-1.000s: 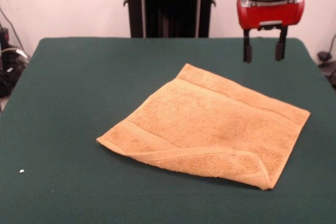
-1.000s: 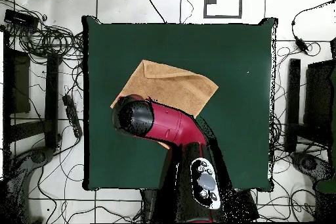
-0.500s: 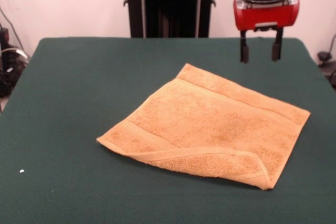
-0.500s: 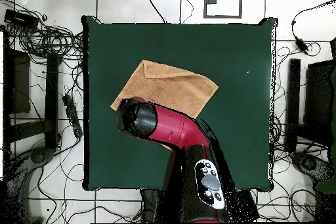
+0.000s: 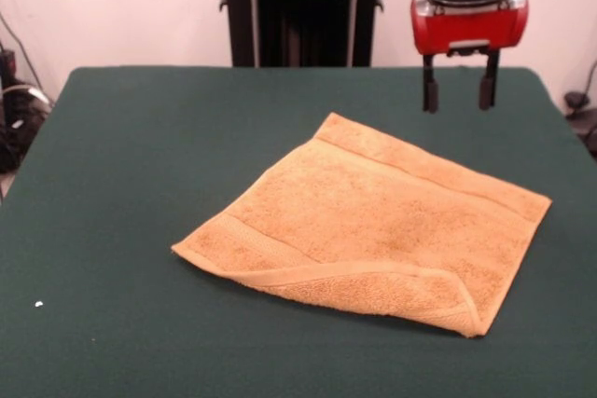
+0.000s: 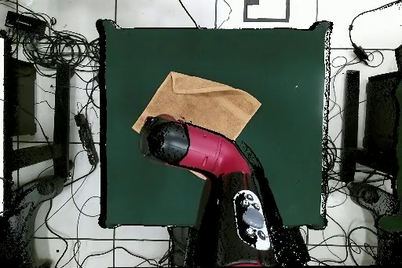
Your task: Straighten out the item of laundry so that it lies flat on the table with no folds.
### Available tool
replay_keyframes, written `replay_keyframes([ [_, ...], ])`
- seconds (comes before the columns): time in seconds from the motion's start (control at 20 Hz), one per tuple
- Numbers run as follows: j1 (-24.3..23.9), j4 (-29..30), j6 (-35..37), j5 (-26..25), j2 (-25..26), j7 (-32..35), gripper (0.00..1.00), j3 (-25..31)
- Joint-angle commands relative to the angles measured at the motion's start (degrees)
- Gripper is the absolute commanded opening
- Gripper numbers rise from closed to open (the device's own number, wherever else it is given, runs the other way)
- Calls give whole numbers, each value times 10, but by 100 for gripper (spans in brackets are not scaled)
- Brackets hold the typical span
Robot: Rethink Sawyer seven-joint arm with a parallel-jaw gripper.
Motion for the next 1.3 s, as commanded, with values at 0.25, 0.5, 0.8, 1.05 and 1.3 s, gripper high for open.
replay_keyframes([
  [0.25,3,-124,135,-37,30,65,100,4],
  [0.5,-5,-218,204,-58,56,57,100,4],
  [0.8,-13,-375,312,-86,109,57,100,4],
  [1.05,-17,-525,379,-109,170,57,100,9],
  [1.3,-21,-672,445,-124,237,55,100,11],
])
